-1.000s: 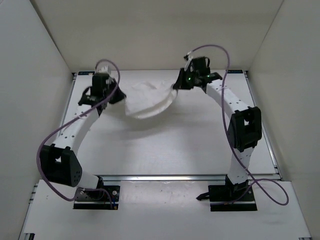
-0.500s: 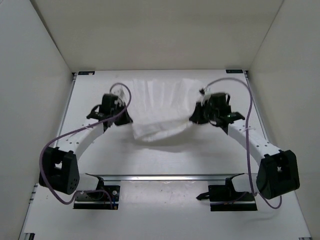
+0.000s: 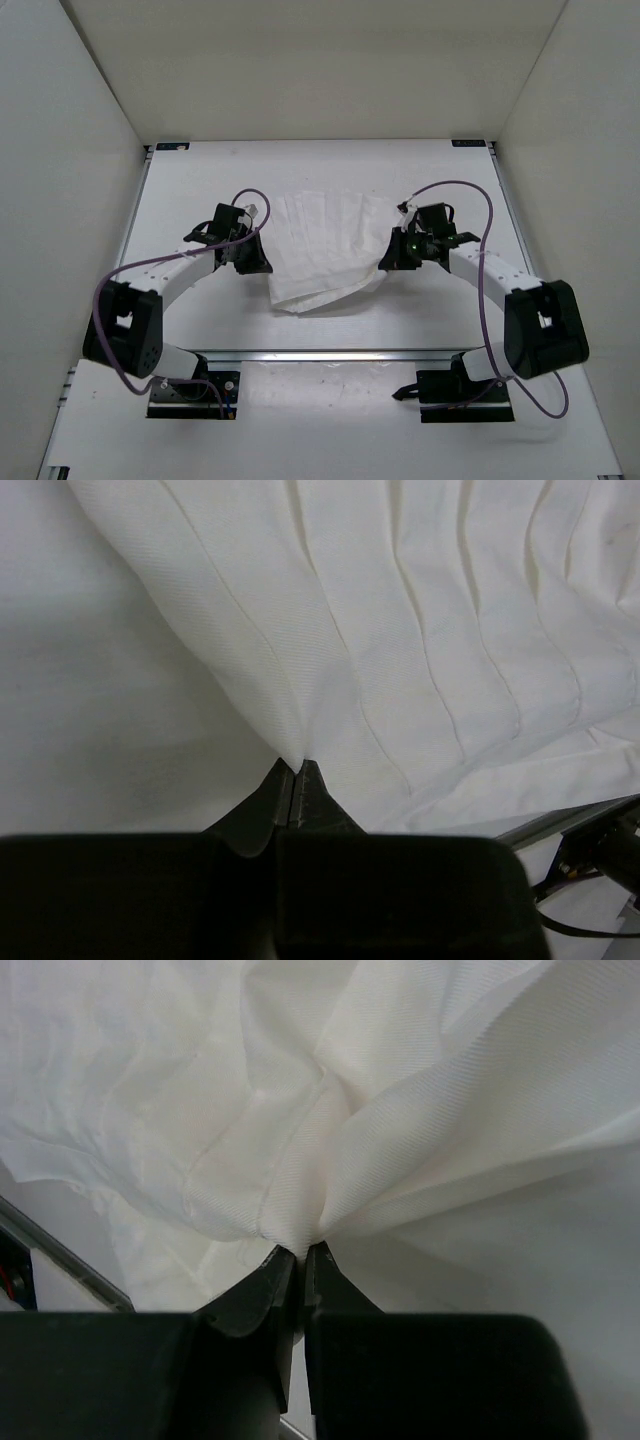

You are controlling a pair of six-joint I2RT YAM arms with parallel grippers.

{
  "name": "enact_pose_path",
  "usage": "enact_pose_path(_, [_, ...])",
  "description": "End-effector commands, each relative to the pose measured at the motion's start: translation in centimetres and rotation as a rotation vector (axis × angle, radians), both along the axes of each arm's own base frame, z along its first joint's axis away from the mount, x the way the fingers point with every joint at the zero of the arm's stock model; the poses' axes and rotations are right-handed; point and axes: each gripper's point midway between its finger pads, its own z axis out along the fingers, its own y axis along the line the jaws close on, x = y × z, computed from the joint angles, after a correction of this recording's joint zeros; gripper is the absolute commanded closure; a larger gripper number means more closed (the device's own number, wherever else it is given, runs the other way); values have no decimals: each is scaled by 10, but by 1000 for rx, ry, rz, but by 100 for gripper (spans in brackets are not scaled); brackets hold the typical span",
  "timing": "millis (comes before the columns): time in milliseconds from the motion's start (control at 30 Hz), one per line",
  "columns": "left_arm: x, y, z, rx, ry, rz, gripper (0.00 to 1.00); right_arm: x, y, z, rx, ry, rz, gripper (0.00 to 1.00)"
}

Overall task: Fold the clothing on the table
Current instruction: Flatten the skirt out

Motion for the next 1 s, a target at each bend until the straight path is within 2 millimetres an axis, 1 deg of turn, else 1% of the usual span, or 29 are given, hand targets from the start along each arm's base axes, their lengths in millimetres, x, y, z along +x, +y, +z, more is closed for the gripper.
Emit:
enact_pose_path(0, [25, -9, 1, -12, -35, -17, 100, 44, 3, 16, 13, -90, 2, 100])
enact_pose_path(33, [27, -8, -3, -1, -11, -22, 100, 49, 6, 22, 30, -83, 5, 100])
enact_pose_path(67, [31, -10, -3, 6, -14, -29, 100, 51, 4, 21, 22, -78, 2, 100])
enact_pose_path(133, [28, -7, -7, 41, -5, -43, 100, 44, 5, 16, -14, -57, 22, 100])
enact_pose_path(167, [27, -5, -4, 42, -12, -31, 100, 43, 3, 16, -31, -59, 24, 92])
enact_pose_path(200, [26, -2, -7, 52, -7, -36, 100, 35, 4, 15, -43, -46, 43, 69])
enact_pose_path(233, [24, 0, -3, 48, -7, -29, 100, 28, 2, 14, -56, -33, 53, 46])
enact_pose_path(267, [27, 5, 2, 51, -21, -13, 95, 26, 1, 16, -71, -42, 62, 35])
enact_pose_path(300, [27, 7, 6, 66, -23, -18, 79, 20, -1, 24, -80, -48, 66, 24])
enact_pose_path(333, [29, 10, 17, 70, -42, -22, 66, 20, -5, 35, -83, -72, 61, 16])
enact_pose_path(367, [36, 12, 29, 71, -76, -14, 40, 24, -9, 42, -90, -99, 56, 13])
enact_pose_path(400, [46, 16, 42, 81, -115, 0, 26, 29, -17, 59, -79, -137, 31, 12])
enact_pose_path(433, [48, 14, 51, 80, -140, -3, 20, 33, -24, 69, -76, -163, 11, 12])
enact_pose_path(467, [59, 15, 66, 74, -181, 13, 15, 45, -31, 86, -61, -206, -17, 14])
enact_pose_path(500, [66, 11, 77, 57, -210, 10, 14, 48, -32, 90, -55, -217, -29, 21])
enact_pose_path(533, [72, 7, 85, 38, -238, 6, 15, 58, -34, 94, -50, -236, -44, 39])
enact_pose_path(567, [82, 4, 88, 14, -260, 21, 20, 68, -37, 92, -43, -244, -64, 54])
enact_pose_path(600, [86, 2, 90, 5, -272, 23, 34, 71, -35, 88, -27, -232, -74, 83])
enact_pose_path(633, [93, -5, 88, -14, -285, 32, 53, 82, -33, 83, -15, -241, -81, 99])
enact_pose_path(667, [100, -7, 83, -22, -287, 52, 65, 88, -26, 73, -10, -234, -70, 100])
enact_pose_path(700, [104, -7, 71, -14, -264, 78, 87, 94, -21, 63, -16, -225, -73, 100])
enact_pose_path(733, [107, -8, 64, -12, -263, 83, 98, 97, -18, 56, -28, -218, -58, 100])
enact_pose_path(767, [111, -10, 51, 2, -242, 100, 100, 101, -13, 45, -48, -194, -46, 100])
enact_pose_path(800, [111, -13, 40, 9, -224, 97, 100, 105, -11, 40, -61, -189, -38, 100])
enact_pose_path(833, [109, -20, 34, 0, -219, 81, 100, 106, -5, 30, -64, -160, -17, 99])
enact_pose_path(867, [110, -21, 26, 6, -204, 86, 100, 106, 0, 19, -69, -135, 2, 100])
enact_pose_path(900, [105, -24, 14, 21, -178, 71, 100, 106, 2, 8, -82, -109, 5, 100])
enact_pose_path(967, [101, -30, 3, 55, -162, 54, 100, 108, 1, -5, -111, -94, 1, 100])
